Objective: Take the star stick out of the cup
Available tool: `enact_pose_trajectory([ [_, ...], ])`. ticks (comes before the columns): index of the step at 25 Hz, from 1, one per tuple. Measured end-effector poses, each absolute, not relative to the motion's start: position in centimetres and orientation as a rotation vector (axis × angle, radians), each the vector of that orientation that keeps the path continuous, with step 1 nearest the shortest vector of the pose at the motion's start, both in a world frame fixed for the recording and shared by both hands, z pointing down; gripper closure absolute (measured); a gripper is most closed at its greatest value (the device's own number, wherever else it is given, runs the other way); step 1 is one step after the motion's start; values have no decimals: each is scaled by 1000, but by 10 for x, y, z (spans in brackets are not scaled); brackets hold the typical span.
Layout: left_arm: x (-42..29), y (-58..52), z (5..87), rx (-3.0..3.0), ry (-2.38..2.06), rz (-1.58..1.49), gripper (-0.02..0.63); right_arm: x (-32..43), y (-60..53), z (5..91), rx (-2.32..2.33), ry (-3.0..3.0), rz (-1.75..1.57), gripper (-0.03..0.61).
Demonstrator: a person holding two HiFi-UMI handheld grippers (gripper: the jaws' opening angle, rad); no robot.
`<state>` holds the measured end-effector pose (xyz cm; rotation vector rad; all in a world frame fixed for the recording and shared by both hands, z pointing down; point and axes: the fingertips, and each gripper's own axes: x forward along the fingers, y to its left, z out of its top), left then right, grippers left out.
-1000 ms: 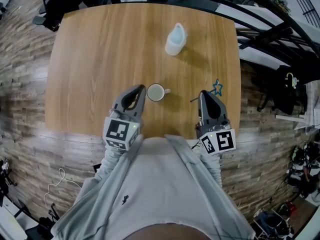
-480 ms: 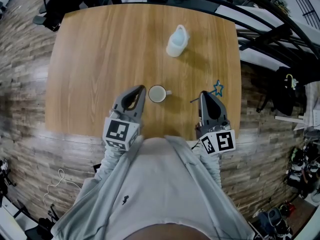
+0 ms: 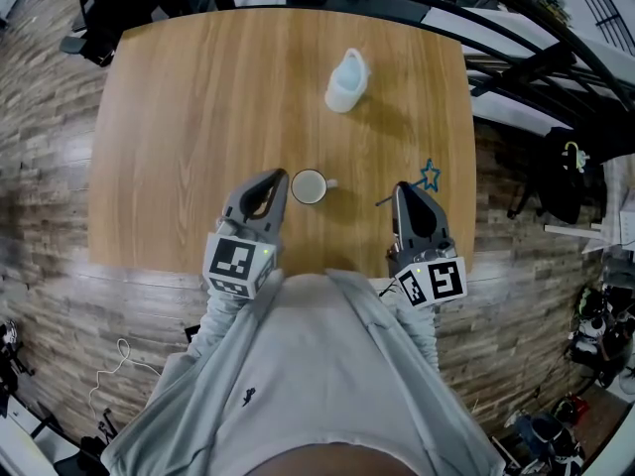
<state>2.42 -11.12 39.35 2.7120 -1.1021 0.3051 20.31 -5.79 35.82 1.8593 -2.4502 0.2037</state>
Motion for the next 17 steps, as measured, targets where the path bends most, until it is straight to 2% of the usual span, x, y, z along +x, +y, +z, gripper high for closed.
enact_pose_trajectory([
  [17,19,-112,398,2689,-1126,326,594,198,-65,362,1833,-2466,217,557],
])
